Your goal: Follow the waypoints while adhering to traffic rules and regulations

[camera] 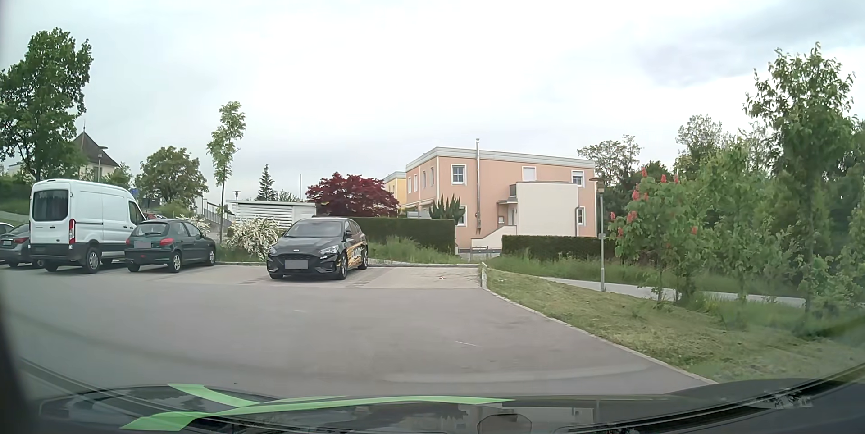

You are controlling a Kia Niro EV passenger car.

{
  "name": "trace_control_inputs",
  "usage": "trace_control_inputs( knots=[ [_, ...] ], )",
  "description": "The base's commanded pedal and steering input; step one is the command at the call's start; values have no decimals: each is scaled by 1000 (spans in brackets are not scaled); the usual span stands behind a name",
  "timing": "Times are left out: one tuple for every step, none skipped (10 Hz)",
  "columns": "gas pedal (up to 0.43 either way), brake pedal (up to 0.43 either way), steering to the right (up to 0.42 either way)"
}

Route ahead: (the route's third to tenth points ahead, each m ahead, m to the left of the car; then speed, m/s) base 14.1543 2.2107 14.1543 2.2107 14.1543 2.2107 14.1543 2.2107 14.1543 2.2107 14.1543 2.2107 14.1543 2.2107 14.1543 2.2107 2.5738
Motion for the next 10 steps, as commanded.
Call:
trace_control_inputs(
  knots=[
    [8,0,-215],
    [8,0,-218],
    [8,0,-222],
    [8,0,-231],
    [8,0,-246],
    [8,0,-256],
    [8,0,-258],
    [8,0,-260],
    [8,0,-264],
    [8,0,-273]
  ],
)
